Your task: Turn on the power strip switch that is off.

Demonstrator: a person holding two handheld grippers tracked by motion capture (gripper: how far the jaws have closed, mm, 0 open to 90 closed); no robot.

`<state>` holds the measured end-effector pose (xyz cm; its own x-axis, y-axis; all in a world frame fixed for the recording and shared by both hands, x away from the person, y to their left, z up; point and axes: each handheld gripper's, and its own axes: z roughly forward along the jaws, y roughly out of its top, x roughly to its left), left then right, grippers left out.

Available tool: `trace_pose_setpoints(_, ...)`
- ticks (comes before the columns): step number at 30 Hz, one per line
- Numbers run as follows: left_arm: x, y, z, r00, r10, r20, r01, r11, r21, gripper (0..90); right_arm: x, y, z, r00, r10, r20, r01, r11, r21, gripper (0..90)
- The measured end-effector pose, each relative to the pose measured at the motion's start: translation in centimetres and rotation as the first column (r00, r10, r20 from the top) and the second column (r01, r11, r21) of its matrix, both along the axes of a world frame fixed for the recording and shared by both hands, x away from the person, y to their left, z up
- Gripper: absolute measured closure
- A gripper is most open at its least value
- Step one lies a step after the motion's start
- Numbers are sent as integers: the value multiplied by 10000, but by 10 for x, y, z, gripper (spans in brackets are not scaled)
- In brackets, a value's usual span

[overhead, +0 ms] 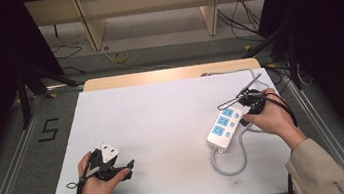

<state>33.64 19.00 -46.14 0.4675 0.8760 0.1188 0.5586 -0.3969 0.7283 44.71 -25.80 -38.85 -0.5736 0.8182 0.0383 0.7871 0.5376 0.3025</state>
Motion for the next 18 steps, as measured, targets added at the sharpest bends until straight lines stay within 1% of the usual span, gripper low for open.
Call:
trace_pose_setpoints(7, 0, 0, 0, 10000, 9, 8, -9, 10000, 14, 182, 5, 1, 1, 9999, -129, 12, 129, 9999, -9, 900)
trace_pose_setpoints(8, 0, 0, 0, 10000, 13, 15, -13, 10000, 22, 182, 5, 0, 2, 9999, -144, -39, 144, 9999, -76, 900)
trace_pose_setpoints(10, 0, 0, 0, 10000, 11, 9, -11, 10000, 13, 182, 7, 0, 2, 9998, -183, 26, 183, 9998, -83, 900)
trace_pose_setpoints(18, 0, 0, 0, 10000, 15, 24, -15, 10000, 30, 182, 10, 0, 3, 9997, -220, 56, 221, 9996, -155, 900)
